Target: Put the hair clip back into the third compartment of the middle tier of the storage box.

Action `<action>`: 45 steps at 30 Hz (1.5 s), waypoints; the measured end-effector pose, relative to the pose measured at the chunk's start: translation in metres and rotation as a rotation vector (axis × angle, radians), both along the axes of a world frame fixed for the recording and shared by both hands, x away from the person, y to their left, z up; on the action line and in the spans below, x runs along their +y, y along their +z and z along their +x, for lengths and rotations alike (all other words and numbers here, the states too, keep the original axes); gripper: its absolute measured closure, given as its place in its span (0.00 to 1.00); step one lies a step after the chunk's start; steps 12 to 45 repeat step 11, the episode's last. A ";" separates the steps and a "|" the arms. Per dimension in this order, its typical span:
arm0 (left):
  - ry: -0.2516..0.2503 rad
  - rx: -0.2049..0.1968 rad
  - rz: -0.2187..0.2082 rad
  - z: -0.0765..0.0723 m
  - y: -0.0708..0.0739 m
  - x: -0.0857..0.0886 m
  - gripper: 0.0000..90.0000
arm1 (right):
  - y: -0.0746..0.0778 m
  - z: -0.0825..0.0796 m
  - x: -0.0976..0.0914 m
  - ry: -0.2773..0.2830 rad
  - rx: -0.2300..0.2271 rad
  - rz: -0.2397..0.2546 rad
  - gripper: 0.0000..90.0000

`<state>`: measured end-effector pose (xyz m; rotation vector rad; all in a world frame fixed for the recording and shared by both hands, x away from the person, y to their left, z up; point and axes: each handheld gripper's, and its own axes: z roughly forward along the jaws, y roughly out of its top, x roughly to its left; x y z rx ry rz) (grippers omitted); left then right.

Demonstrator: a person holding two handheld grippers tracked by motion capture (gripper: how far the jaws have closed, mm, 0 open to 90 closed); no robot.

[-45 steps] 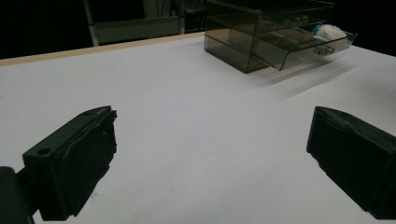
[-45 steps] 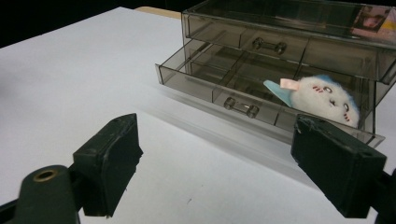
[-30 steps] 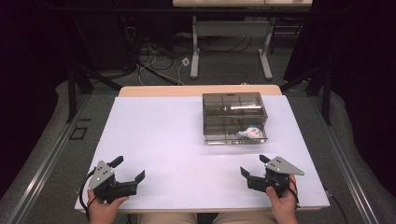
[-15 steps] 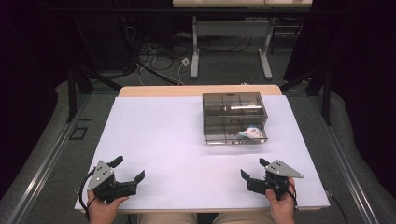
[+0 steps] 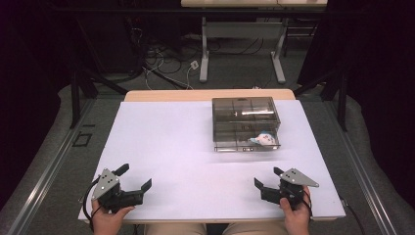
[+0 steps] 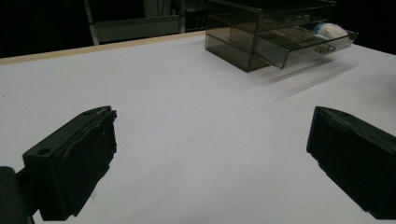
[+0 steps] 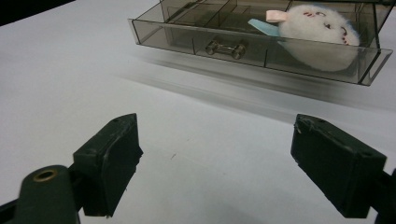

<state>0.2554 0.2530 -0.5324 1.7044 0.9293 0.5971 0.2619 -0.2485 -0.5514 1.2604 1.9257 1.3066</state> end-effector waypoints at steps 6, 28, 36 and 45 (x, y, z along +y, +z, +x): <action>0.001 0.000 0.001 0.000 0.000 0.000 0.02 | -0.001 0.000 0.001 -0.001 -0.001 0.013 0.17; 0.004 0.000 0.000 0.000 0.000 0.000 0.02 | -0.001 0.000 0.001 0.000 0.004 0.009 0.17; 0.004 0.000 0.000 0.000 0.000 0.000 0.02 | -0.001 0.000 0.001 0.000 0.004 0.009 0.17; 0.004 0.000 0.000 0.000 0.000 0.000 0.02 | -0.001 0.000 0.001 0.000 0.004 0.009 0.17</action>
